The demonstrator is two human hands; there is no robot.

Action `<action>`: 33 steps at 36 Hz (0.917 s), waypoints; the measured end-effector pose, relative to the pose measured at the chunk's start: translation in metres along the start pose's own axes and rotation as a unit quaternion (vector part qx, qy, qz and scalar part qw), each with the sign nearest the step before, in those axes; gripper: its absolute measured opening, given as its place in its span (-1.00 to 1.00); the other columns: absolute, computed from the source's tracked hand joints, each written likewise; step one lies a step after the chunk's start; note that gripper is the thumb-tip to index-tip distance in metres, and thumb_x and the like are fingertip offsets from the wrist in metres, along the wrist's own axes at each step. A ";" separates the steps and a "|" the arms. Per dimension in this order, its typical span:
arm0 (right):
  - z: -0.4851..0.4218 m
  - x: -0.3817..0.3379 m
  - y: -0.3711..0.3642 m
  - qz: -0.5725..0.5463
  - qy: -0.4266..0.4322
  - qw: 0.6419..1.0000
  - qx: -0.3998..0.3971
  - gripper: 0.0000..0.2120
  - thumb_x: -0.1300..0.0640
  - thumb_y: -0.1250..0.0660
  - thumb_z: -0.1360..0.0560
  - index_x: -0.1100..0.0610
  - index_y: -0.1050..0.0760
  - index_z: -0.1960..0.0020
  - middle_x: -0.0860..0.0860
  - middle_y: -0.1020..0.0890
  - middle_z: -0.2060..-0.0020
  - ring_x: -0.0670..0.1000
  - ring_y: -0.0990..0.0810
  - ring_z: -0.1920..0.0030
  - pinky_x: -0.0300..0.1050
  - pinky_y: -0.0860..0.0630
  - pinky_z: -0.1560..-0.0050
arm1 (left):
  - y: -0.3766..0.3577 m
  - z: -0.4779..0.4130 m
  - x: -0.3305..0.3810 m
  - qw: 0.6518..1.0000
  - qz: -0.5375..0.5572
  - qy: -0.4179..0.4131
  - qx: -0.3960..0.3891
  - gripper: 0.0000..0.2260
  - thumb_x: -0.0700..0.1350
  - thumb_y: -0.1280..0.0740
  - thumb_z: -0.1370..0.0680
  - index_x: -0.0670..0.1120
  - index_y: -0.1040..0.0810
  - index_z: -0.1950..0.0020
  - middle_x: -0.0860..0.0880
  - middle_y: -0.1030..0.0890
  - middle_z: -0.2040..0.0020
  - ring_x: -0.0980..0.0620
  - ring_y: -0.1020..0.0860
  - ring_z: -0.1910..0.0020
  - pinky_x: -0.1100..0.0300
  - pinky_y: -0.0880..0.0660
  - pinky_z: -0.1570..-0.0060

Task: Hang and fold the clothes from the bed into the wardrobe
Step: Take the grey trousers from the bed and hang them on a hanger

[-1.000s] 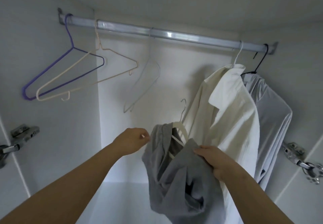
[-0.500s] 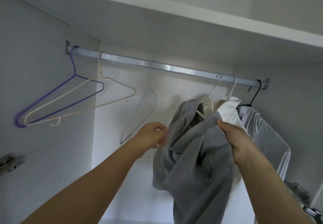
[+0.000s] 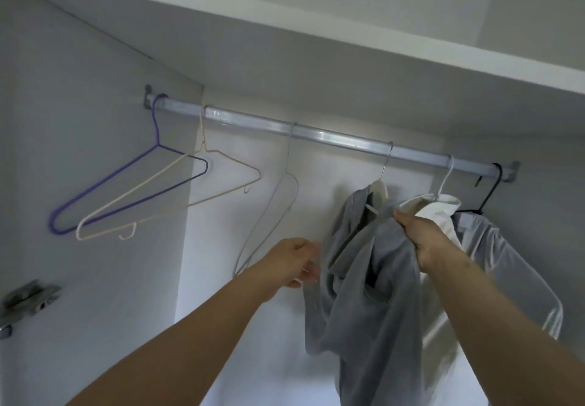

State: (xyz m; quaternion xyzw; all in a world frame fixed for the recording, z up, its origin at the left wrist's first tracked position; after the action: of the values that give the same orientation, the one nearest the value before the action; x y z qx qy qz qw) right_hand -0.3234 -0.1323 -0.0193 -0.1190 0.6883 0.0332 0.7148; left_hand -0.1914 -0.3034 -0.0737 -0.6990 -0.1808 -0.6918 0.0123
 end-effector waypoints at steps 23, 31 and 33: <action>-0.016 0.022 0.018 0.224 0.110 0.963 0.105 -0.69 0.10 -0.14 -0.60 0.29 -0.41 -0.22 0.25 -0.53 -0.10 0.21 -0.51 -0.10 0.06 -0.45 -0.15 | -0.025 -0.015 -0.018 0.999 0.011 0.020 -0.026 -0.89 -0.05 -0.22 -0.60 -0.01 -0.53 0.03 0.02 -0.63 0.20 0.12 -0.60 0.24 0.27 -0.50 0.17; -0.018 0.019 0.019 0.211 0.086 0.966 0.120 -0.71 0.11 -0.14 -0.60 0.26 -0.40 -0.24 0.27 -0.51 -0.18 0.27 -0.48 -0.20 0.12 -0.44 -0.24 | -0.022 -0.009 -0.017 1.000 0.007 0.019 -0.020 -0.88 -0.13 -0.21 -0.60 -0.05 -0.54 0.00 0.00 -0.63 0.18 0.10 -0.60 0.24 0.28 -0.50 0.19; -0.016 0.021 0.021 0.202 0.082 0.970 0.109 -0.68 0.08 -0.16 -0.61 0.25 -0.41 -0.27 0.20 -0.52 -0.18 0.22 -0.49 -0.19 0.02 -0.45 -0.18 | -0.023 -0.007 -0.016 1.000 0.003 0.021 -0.021 -0.88 -0.14 -0.22 -0.60 -0.06 -0.54 -0.02 -0.01 -0.63 0.17 0.10 -0.60 0.24 0.28 -0.50 0.21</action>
State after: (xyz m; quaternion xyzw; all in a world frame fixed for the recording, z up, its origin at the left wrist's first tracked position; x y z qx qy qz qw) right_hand -0.3422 -0.1176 -0.0429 0.0985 0.7541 0.0916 0.6428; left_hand -0.2043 -0.2879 -0.0945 -0.6848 -0.1633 -0.7102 0.0036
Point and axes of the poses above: each hand's wrist, its own z-axis away from the middle knuckle, its own y-axis out of the back of the hand, x = y × z, the point moved 3 cm from there along -z, towards the middle knuckle
